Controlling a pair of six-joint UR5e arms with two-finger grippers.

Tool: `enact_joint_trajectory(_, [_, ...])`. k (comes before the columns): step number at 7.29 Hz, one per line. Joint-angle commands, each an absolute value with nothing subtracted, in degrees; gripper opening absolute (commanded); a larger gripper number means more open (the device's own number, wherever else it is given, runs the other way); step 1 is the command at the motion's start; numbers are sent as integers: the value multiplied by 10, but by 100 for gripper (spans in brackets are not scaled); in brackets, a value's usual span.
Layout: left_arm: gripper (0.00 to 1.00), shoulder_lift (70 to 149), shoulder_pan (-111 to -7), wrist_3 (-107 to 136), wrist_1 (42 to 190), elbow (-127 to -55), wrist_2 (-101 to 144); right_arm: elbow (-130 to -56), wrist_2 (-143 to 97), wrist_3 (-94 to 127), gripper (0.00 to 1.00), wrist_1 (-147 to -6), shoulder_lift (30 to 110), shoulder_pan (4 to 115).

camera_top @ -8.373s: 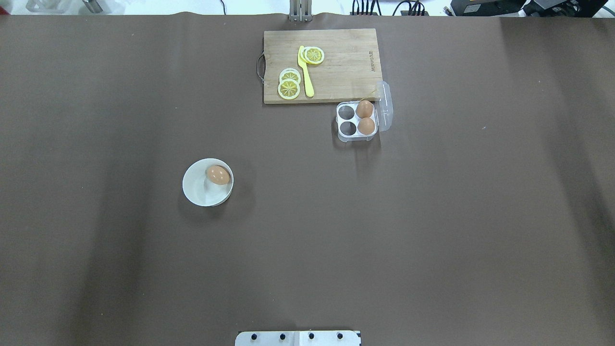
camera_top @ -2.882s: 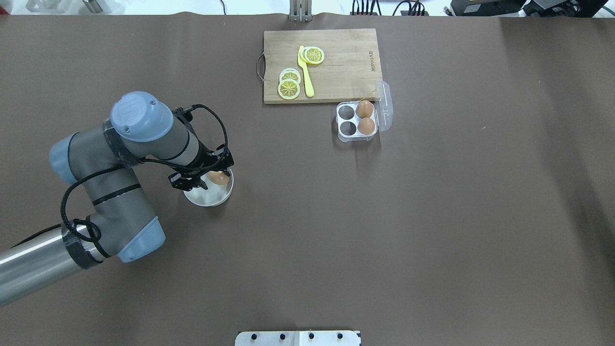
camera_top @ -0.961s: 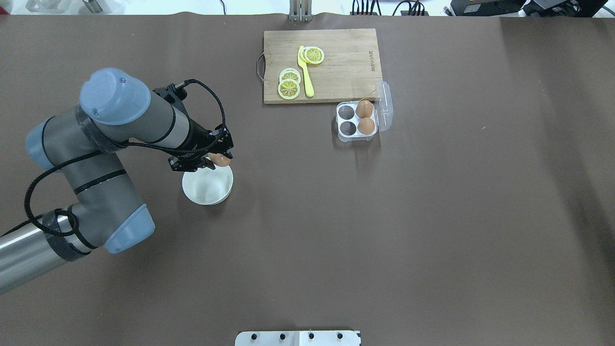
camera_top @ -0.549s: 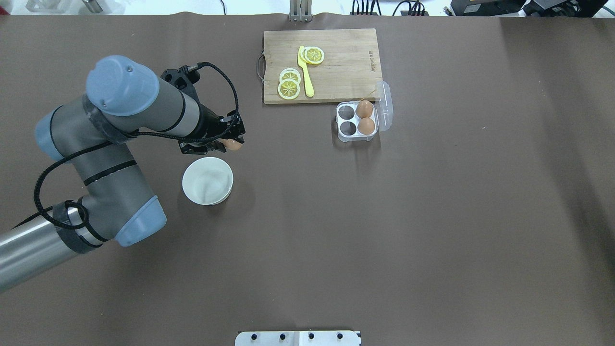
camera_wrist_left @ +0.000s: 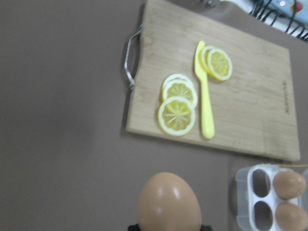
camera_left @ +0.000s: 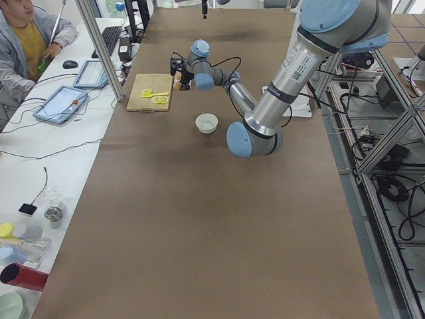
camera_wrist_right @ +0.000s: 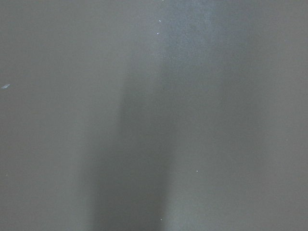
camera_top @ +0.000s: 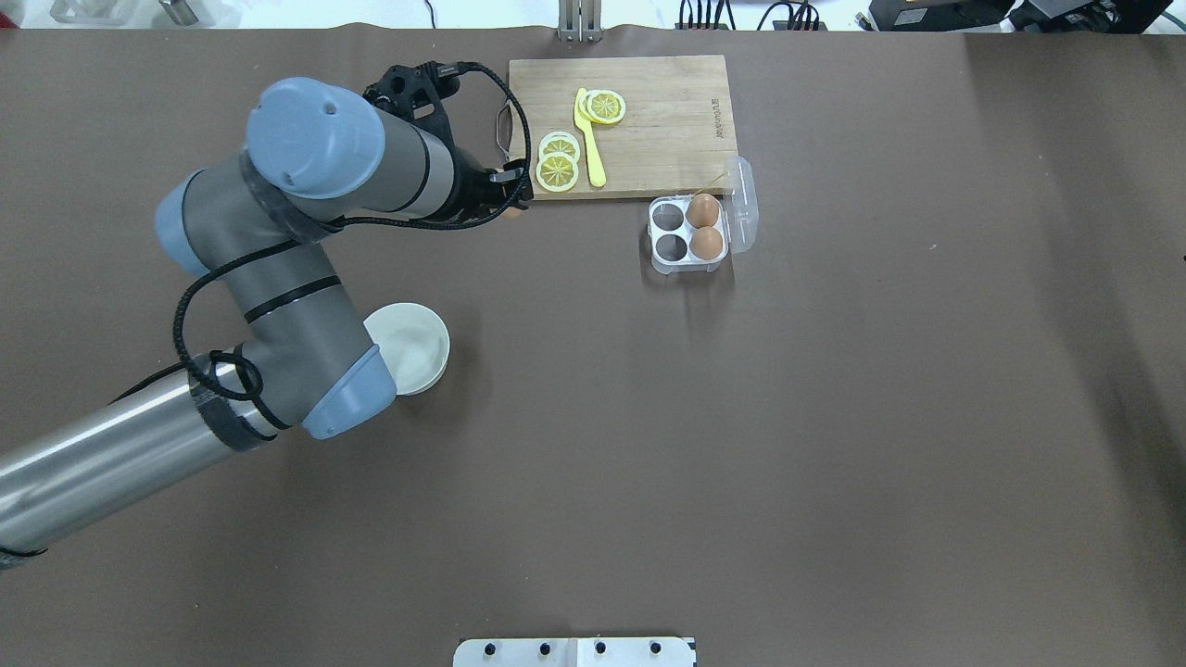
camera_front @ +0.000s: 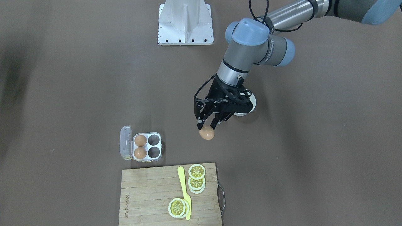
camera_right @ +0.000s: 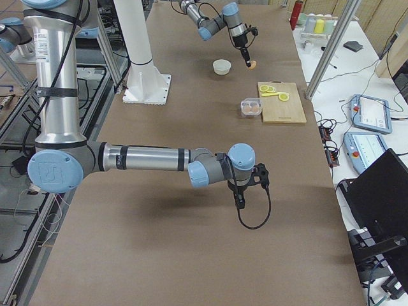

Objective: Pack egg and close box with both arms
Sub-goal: 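Lift the egg with the left gripper and carry it to the egg box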

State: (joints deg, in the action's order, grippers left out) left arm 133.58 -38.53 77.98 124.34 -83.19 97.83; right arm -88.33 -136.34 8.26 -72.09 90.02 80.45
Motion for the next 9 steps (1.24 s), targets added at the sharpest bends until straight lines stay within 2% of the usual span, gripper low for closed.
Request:
enact_joint_trajectory(1, [0,1368,-366,712,1330,-757,915,-883,-1366,83,100,-722,898,802])
enact_joint_trajectory(4, [0,1403,-316,624,1439,-666,816,-881,-1388,83,100,-722,898,801])
enact_joint_trajectory(9, [0,1434,-243,550,1480,-621,693,-874,-1389,97,100,-723,899,801])
